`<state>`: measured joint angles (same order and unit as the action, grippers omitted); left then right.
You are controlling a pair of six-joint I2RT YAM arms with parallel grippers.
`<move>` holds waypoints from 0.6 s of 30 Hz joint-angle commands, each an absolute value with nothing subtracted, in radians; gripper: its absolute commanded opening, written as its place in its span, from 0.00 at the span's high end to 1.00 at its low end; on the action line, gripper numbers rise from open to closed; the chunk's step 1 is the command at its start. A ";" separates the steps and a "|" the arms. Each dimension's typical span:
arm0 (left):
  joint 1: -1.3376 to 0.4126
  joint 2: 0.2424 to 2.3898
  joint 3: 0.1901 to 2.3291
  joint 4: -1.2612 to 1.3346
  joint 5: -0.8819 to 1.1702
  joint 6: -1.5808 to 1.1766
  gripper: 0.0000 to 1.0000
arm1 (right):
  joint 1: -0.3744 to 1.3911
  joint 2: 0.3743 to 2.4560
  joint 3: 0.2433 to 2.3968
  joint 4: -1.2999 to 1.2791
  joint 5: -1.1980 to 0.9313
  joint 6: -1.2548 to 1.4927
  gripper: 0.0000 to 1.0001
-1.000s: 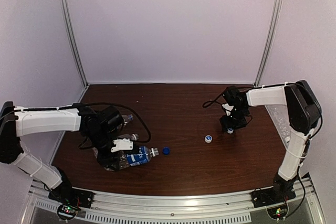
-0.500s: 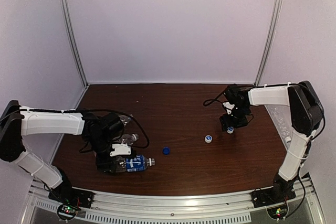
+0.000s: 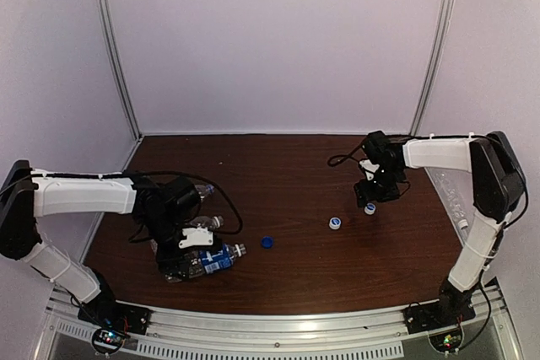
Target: Unscrew the bottle caps
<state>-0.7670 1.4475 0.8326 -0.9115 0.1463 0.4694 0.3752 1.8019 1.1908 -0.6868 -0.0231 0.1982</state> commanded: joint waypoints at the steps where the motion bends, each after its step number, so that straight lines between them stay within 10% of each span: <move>1: -0.783 1.433 0.882 -0.931 0.254 0.520 0.19 | 0.374 1.718 1.215 -0.698 -0.005 0.204 0.23; 10: -0.798 1.387 0.965 -0.989 0.203 0.653 0.14 | 0.234 1.573 1.194 -0.674 0.143 0.214 0.21; 18: -0.798 1.351 1.023 -1.013 0.251 0.661 0.13 | 0.073 1.658 1.216 -0.733 0.778 0.102 0.20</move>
